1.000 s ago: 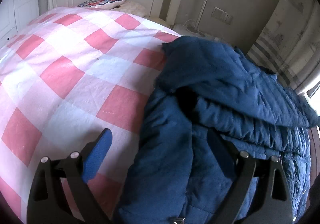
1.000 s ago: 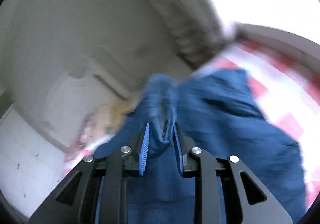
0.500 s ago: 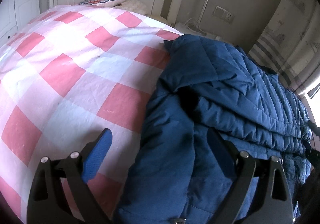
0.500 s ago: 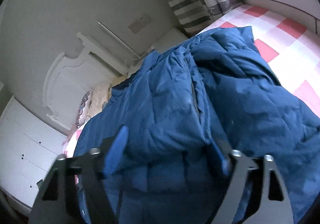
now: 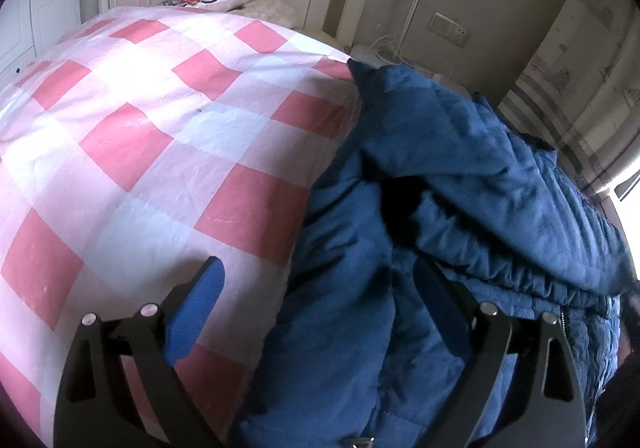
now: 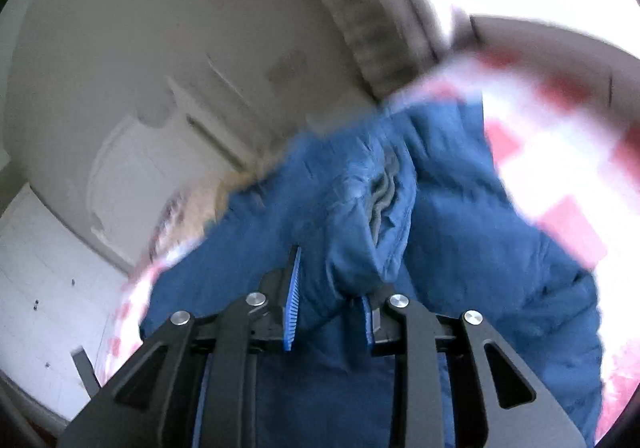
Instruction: Fold large clothes
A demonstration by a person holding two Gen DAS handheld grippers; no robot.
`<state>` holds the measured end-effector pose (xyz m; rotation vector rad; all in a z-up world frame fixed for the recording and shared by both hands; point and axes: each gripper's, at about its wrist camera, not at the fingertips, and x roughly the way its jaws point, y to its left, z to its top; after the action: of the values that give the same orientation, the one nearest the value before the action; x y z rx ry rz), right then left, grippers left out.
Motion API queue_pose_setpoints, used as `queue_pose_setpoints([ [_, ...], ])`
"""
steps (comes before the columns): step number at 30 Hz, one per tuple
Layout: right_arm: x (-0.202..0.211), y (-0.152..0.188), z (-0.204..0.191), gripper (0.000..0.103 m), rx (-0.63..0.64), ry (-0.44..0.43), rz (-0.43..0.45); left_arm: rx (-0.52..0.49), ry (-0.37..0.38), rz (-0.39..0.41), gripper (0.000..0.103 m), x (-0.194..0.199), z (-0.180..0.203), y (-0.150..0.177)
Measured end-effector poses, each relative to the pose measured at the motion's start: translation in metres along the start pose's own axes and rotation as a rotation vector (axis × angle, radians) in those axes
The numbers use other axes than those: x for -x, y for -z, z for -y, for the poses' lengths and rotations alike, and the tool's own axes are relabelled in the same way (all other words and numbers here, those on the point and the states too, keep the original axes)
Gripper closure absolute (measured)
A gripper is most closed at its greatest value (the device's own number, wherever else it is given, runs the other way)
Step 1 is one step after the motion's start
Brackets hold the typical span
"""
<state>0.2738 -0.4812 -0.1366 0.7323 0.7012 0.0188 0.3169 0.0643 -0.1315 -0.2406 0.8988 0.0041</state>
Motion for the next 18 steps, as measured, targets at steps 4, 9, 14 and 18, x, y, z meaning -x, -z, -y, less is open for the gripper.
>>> queue_pose_setpoints([
  [4,0.022,0.001,0.012,0.059,-0.115,0.041,0.070,0.004,0.002,0.000,0.008,0.000,-0.001,-0.001],
  [9,0.047,0.000,-0.050,0.058,0.177,0.152,0.222,-0.004,-0.004,-0.003,0.008,0.000,0.001,-0.001],
  [14,-0.001,0.020,-0.098,0.058,0.511,0.349,0.107,0.005,0.001,0.001,0.008,0.001,0.000,-0.001],
  [18,-0.036,0.030,-0.074,0.057,0.524,0.415,0.006,0.014,-0.001,0.024,0.008,0.006,-0.001,0.000],
])
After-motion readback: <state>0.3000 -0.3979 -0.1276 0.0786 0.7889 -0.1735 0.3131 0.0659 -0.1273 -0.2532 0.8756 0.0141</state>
